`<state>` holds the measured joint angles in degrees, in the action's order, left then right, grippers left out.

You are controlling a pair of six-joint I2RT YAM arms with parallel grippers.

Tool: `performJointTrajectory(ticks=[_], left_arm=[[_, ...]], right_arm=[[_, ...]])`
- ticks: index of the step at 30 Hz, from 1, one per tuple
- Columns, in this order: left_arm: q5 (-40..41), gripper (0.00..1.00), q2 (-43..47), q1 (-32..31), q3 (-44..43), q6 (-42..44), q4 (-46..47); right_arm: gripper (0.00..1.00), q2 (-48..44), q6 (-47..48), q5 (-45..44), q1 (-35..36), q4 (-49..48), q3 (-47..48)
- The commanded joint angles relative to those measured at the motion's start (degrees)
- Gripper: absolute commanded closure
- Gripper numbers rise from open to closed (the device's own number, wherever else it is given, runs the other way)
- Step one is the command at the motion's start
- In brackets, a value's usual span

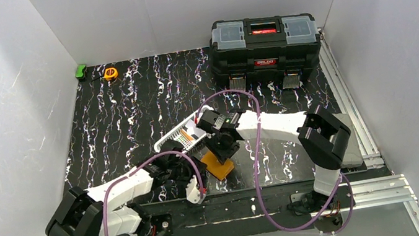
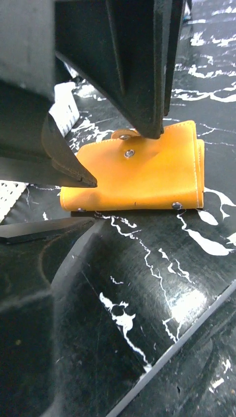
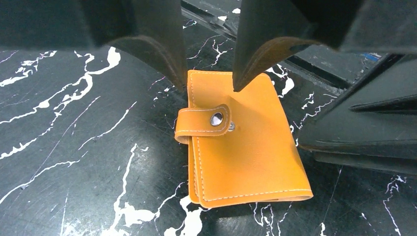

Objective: Put the credit cards into the card holder
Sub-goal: Close the card holder at the center of the board.

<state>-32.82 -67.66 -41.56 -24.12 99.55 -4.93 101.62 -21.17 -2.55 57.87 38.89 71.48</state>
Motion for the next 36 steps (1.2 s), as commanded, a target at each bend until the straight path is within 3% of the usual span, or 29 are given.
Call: performJointTrajectory(ticks=[1,9,14,22,29,36], left_arm=[[-4.5,0.73,0.0,0.2,3.4,3.4,7.9],[-3.9,0.75,-5.3,0.2,4.3,3.4,13.4],[-3.9,0.77,-8.3,0.2,3.0,3.9,13.1],[-4.6,0.82,-7.1,0.1,4.1,5.2,10.1],[-4.8,0.83,-7.3,0.2,4.0,5.8,9.7],[-5.2,0.83,-7.3,0.1,4.0,5.9,9.6]], right_arm=[[0.51,-0.3,-0.6,1.6,-0.1,-0.5,2.9],[0.52,1.5,-0.5,0.5,-0.2,-0.7,4.6],[0.62,2.3,-0.3,0.3,-0.2,-1.1,5.3],[0.93,1.0,-2.5,-6.9,-0.2,1.5,5.3],[0.84,-0.1,-2.8,-5.1,-0.1,2.2,5.4],[0.83,-0.2,-2.9,-5.1,-0.1,2.5,5.5]])
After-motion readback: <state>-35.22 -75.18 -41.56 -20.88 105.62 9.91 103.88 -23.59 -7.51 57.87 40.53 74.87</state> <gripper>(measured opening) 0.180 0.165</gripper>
